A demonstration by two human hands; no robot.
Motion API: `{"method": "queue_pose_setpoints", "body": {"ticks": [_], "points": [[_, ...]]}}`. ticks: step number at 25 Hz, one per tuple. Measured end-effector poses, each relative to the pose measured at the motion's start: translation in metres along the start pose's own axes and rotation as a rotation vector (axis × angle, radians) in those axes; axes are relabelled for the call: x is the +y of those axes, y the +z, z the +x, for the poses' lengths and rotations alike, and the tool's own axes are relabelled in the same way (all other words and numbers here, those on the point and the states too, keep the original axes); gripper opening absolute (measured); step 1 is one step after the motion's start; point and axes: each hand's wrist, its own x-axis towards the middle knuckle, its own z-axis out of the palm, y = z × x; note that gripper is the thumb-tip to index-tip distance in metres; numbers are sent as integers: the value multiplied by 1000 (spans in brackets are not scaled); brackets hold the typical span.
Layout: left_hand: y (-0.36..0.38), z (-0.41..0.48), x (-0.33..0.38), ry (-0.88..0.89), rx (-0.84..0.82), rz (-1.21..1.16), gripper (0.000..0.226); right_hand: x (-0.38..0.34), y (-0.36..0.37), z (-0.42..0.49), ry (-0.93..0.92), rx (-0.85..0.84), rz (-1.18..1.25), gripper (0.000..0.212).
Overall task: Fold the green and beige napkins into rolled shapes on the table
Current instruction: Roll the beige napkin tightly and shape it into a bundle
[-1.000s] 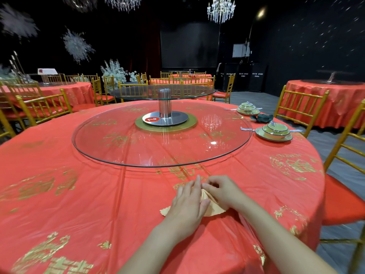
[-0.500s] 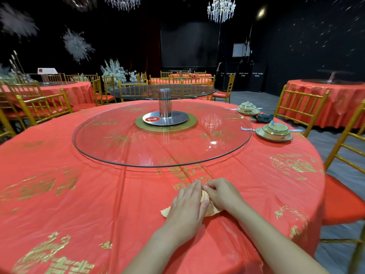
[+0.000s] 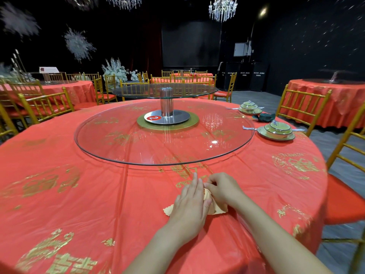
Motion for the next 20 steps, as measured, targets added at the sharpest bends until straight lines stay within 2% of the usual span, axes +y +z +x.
{"method": "queue_pose_setpoints", "body": {"ticks": [3,5,9,11,13,15,17,18,19,20], "points": [[-1,-1,1,8,0,-3,56,3,10,3,58,-26,66,39],[-2,-3,0,20,6,-10,56,4,14,1,75,21,72,39],[3,-4,-3,51,70,12,74,15,11,-15,40,192,-252,42],[5,-3,-6,54,84,28,75,22,2,-19,12,197,-420,37],[6,-3,-6,59,82,38,75,29,-7,-22,50,177,-445,32],[6,-3,-5,56,67,51,74,31,-16,-27,53,274,-349,22],[3,-3,-4,50,43,58,65,25,-16,-31,-92,484,-66,10],[3,-3,-5,51,35,59,59,17,-13,-33,-175,532,107,8],[3,-3,-5,56,35,62,57,6,-9,-37,-229,493,262,14],[1,-3,-6,65,41,66,58,-4,-3,-41,-259,386,372,22]]}}
